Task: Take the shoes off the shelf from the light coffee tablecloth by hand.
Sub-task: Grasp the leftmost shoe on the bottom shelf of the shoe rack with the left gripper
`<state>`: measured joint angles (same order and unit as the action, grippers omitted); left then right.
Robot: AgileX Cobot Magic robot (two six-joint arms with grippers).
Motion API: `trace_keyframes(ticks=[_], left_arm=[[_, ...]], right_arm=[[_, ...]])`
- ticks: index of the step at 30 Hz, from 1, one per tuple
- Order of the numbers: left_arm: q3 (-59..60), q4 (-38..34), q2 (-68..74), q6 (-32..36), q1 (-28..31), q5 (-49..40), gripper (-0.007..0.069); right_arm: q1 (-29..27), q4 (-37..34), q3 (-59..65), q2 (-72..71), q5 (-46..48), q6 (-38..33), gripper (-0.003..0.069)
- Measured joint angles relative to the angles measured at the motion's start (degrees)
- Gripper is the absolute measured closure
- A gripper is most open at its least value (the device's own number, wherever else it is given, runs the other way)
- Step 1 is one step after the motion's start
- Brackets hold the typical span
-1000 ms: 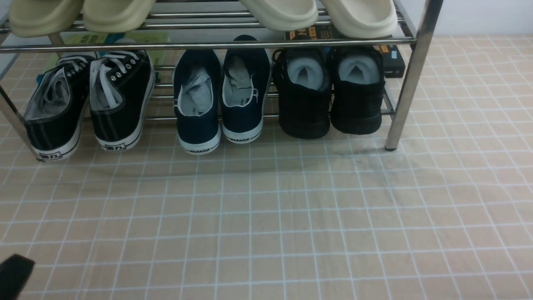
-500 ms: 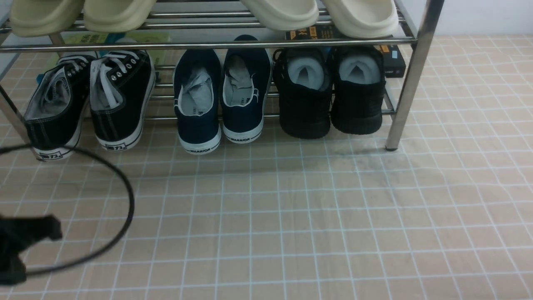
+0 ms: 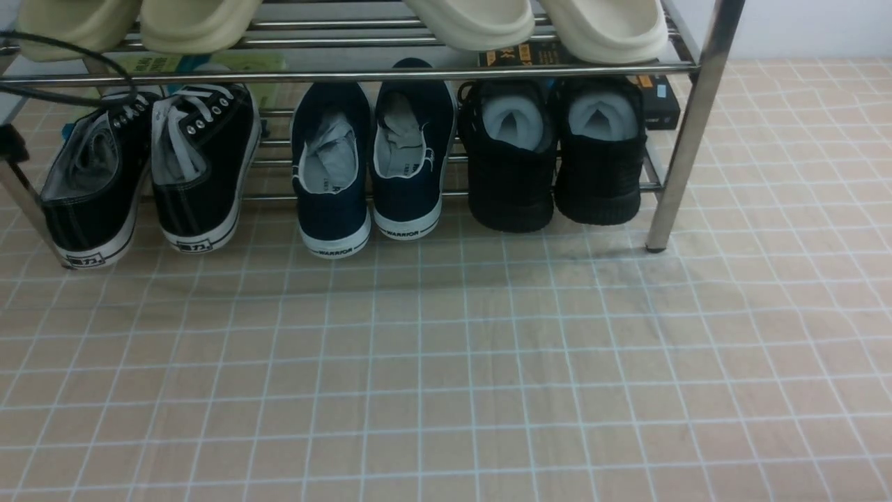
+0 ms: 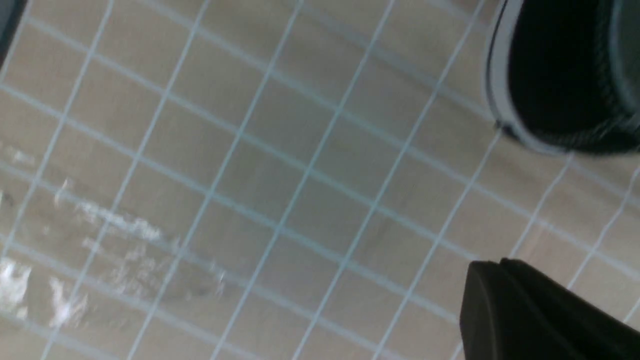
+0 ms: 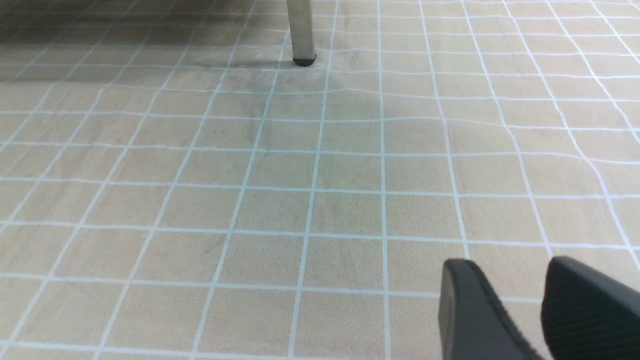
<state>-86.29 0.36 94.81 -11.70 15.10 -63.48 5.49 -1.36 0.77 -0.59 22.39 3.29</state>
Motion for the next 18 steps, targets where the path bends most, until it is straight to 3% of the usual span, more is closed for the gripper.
trace_keyframes(ticks=[6,10,14,18], left_arm=[[-0.3,-4.2,1.4,-0.8,0.0,11.3,0.0557],[-0.4,-4.1,1.9,-1.5,0.0,15.6,0.0472],[-0.4,-4.0,3.9,-1.5,0.0,18.6,0.0320],[-0.4,-4.0,6.5,-1.5,0.0,19.1,0.0236]], right_arm=[[0.0,0.0,0.0,0.0,0.0,0.0,0.0419],[0.0,0.0,0.0,0.0,0.0,0.0,0.0419],[0.0,0.0,0.0,0.0,0.0,0.0,0.0419],[0.0,0.0,0.0,0.0,0.0,0.0,0.0419]])
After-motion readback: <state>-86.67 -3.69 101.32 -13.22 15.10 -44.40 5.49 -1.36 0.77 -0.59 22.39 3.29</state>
